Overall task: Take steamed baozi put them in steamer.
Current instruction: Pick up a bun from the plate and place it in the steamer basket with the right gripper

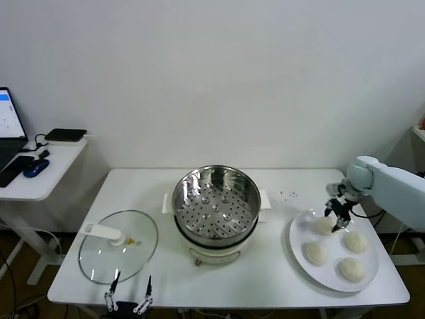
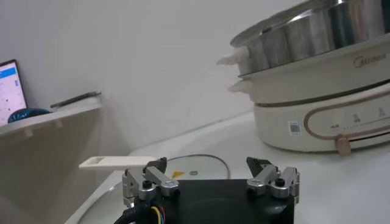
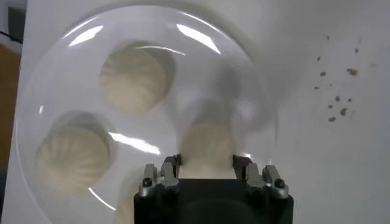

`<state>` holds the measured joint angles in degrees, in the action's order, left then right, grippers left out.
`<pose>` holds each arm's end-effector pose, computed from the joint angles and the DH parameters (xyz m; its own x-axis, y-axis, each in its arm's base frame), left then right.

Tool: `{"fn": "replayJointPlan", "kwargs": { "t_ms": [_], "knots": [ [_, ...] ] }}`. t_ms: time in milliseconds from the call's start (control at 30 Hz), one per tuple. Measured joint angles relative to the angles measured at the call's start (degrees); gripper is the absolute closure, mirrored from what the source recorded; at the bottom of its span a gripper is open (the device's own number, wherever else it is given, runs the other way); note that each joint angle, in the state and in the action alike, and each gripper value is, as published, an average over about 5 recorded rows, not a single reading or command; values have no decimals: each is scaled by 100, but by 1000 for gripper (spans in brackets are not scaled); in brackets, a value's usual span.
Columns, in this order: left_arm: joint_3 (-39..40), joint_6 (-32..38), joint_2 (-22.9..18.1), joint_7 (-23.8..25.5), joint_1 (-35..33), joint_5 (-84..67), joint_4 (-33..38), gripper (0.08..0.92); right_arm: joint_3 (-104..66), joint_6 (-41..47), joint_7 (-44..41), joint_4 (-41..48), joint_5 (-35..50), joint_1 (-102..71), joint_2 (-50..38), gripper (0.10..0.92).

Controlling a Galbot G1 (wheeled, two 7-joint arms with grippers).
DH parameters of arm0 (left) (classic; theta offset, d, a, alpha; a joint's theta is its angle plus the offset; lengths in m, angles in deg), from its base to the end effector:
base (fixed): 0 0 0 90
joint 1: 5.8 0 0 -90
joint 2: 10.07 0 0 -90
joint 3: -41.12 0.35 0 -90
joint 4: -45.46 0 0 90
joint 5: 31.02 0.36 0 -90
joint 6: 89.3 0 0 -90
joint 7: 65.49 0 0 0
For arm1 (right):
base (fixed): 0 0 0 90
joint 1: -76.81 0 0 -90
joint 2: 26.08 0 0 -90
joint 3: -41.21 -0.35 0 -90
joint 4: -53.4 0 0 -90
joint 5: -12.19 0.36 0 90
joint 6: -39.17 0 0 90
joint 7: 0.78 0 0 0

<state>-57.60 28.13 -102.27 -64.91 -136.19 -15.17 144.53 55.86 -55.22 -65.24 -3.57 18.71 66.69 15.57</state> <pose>0.0764 0.0426 -0.4525 -0.9957 -0.0104 0.0924 0.0177 0.9541 0.2988 0.5587 -0.2141 -0.1773 -0.0509 -0.0387 0.9980 -0.9757 -0.2111 -0.0580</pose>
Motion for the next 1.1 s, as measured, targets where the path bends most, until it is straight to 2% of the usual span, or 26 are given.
{"fn": "replayJointPlan", "kwargs": {
  "t_ms": [367,567,833,1100],
  "knots": [
    [61,9,0,0,-9,51,21,177,926,-647,79,-1160,657,1734,319,431],
    [69,12,0,0,-10,55,32,177,1061,-1180,154,-1462,765,2427,768,430],
    [57,33,0,-14,1,56,28,177,1075,-2067,379,-1400,644,2747,1607,423],
    [69,63,0,-37,29,62,10,177,842,-2979,579,-795,65,2417,2450,415]
  ]
}}
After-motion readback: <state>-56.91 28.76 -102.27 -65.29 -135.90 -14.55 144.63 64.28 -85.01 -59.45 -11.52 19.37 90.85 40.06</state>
